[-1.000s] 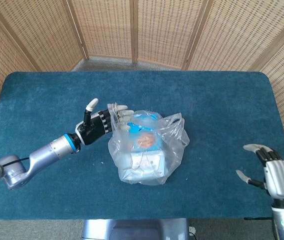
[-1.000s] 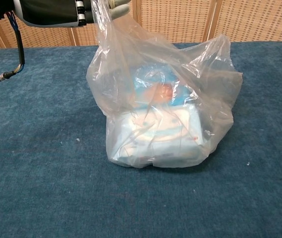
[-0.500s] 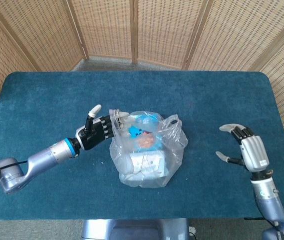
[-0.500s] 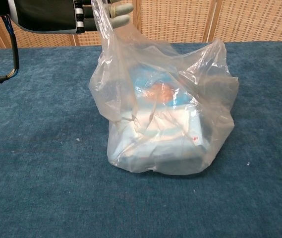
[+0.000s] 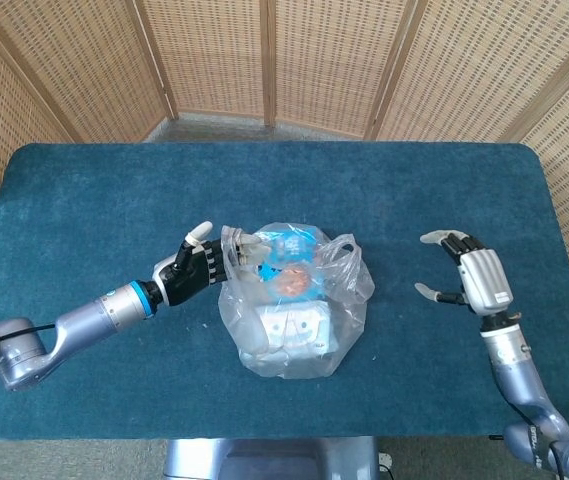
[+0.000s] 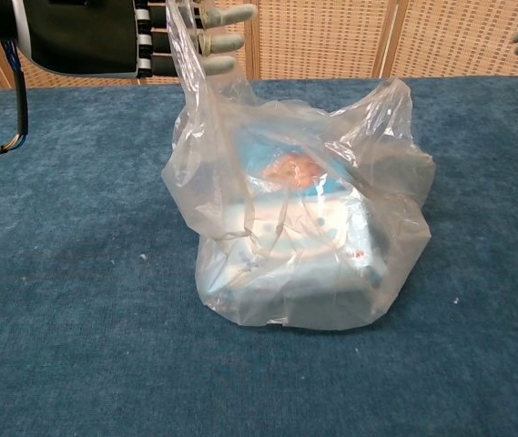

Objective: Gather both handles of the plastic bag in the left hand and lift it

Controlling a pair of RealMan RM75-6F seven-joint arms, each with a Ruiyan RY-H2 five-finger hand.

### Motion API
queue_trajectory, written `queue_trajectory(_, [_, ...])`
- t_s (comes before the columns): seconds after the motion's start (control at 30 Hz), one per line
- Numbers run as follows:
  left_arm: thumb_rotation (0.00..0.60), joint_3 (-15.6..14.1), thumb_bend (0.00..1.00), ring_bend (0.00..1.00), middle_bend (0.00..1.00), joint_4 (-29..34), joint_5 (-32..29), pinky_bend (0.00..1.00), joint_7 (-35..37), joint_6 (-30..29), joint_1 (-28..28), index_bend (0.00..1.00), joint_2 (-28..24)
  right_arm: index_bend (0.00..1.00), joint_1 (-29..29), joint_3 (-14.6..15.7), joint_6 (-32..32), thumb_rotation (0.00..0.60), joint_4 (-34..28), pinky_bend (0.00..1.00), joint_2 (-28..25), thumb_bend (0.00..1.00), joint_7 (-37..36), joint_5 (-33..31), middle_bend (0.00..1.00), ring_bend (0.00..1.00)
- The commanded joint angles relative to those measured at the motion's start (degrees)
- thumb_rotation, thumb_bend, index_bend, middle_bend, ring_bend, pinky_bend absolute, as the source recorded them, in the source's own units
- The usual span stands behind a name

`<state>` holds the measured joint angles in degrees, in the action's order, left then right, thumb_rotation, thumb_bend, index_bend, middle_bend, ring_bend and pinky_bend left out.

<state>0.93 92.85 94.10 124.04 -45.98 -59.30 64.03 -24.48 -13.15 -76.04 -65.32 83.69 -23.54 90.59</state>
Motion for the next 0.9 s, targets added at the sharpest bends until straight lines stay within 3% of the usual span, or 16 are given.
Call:
queue_trajectory(0.03, [0.0,0.1,0.21,0.17,0.2,0.5,-0.6,0.25,-0.7,0.3,-0.3,0.19,0.0,0.29,-1.5,0.1,1.4,0.542,2.0,0.3,1.6,0.14,-0.6,-0.5,0.32,0.28])
queue_trajectory(0.47, [0.0,0.7,0.21,0.17,0.2,2.4,-1.4,0.25,-2.3,0.8,-1.2,0.19,-0.8,0.29,-6.5,-0.6,3.9,0.545,8.7,0.3,7.4,0.14,-1.6,-2.3,0.32,0.28])
queue_trajectory(0.6, [0.0,0.7,0.21,0.17,0.2,2.6,-1.4,0.25,-2.3,0.8,-1.3,0.19,-0.9,0.28,-7.6,-0.9,3.8,0.576,11.1,0.3,9.0,0.14,-1.4,-2.8,0.32,0.28])
queue_trajectory(0.9, [0.0,0.3,0.21,0.17,0.2,2.7,-1.0,0.25,-1.2,0.5,-1.4,0.19,-1.0,0.27,-9.1,-0.4,3.4,0.584,16.0,0.3,11.7,0.14,-2.0,-3.1,0.32,0.28])
